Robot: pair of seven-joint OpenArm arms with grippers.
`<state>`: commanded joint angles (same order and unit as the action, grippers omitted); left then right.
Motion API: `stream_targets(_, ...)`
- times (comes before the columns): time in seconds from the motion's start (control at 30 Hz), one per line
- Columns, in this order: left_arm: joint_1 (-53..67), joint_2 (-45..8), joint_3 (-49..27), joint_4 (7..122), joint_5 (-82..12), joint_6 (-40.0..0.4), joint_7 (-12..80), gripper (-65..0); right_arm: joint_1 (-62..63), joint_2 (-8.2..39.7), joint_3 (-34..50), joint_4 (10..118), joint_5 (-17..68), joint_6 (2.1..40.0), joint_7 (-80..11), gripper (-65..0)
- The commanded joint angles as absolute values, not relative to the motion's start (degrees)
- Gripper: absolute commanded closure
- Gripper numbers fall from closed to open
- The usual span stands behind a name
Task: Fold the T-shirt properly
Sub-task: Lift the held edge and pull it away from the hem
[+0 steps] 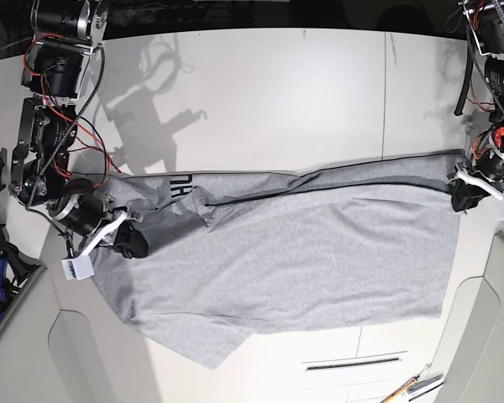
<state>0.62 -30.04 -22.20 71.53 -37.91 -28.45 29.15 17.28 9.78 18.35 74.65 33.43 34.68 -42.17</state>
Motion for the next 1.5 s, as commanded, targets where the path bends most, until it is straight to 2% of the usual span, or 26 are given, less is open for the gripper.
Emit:
stream_targets(0.07,0.64,-30.06,-22.20,71.55,-38.87,-28.47,32.69,-22.4,17.28,9.80,18.35,74.65,33.41,34.68,-42.19,-17.0)
stream_targets(0.13,0.64,-30.24,-22.22,71.55,-39.31,-28.49,33.95,-22.4,17.28,9.82,18.37,74.65,33.41,34.26,-42.44,-22.1)
stream_targets(0.23,0.64,-30.35,-24.97,71.83,-42.22,-29.15,36.03,-22.4,17.28,10.00,18.81,74.67,33.63,34.26,-45.25,-22.1)
stream_targets(0.3,0.69,-30.35,-28.73,72.44,-46.00,-33.06,40.56,-22.4,17.28,10.37,20.91,75.07,35.11,34.26,-47.24,-22.1)
stream_targets(0.4,1.56,-30.59,-34.50,74.00,-49.58,-35.86,44.40,-22.4,17.30,12.34,26.06,75.64,39.38,34.26,-48.64,-22.1)
stream_targets(0.6,7.40,-31.38,-36.36,76.88,-53.69,-37.12,46.37,-22.4,17.06,17.02,35.70,75.79,44.60,34.28,-53.08,-22.1)
stream_targets(0.77,9.37,-30.72,-36.34,76.88,-54.61,-37.12,46.30,-22.9,12.23,20.40,37.71,75.79,45.65,34.26,-52.31,-22.1)
stream_targets(0.8,9.39,-30.50,-36.34,76.88,-54.61,-37.12,46.13,-23.6,11.07,20.58,37.71,75.79,45.69,34.26,-52.10,-22.1)
stream_targets(0.93,9.43,-29.50,-36.34,76.88,-54.11,-37.10,46.13,-36.2,5.91,20.64,37.82,75.79,44.95,34.26,-48.53,-22.1)
stream_targets(1.07,9.56,-29.47,-36.34,76.86,-54.02,-37.08,46.11,-36.4,2.39,20.58,37.87,75.68,44.53,34.26,-46.26,-22.5)
stream_targets(1.2,9.72,-29.34,-36.34,76.77,-53.28,-37.08,45.08,-36.4,1.21,20.49,37.87,75.53,44.31,34.24,-45.47,-35.9)
stream_targets(1.5,9.69,-28.86,-35.24,74.11,-51.51,-37.08,43.09,-36.4,1.08,17.69,37.87,75.44,42.24,34.24,-43.53,-36.2)
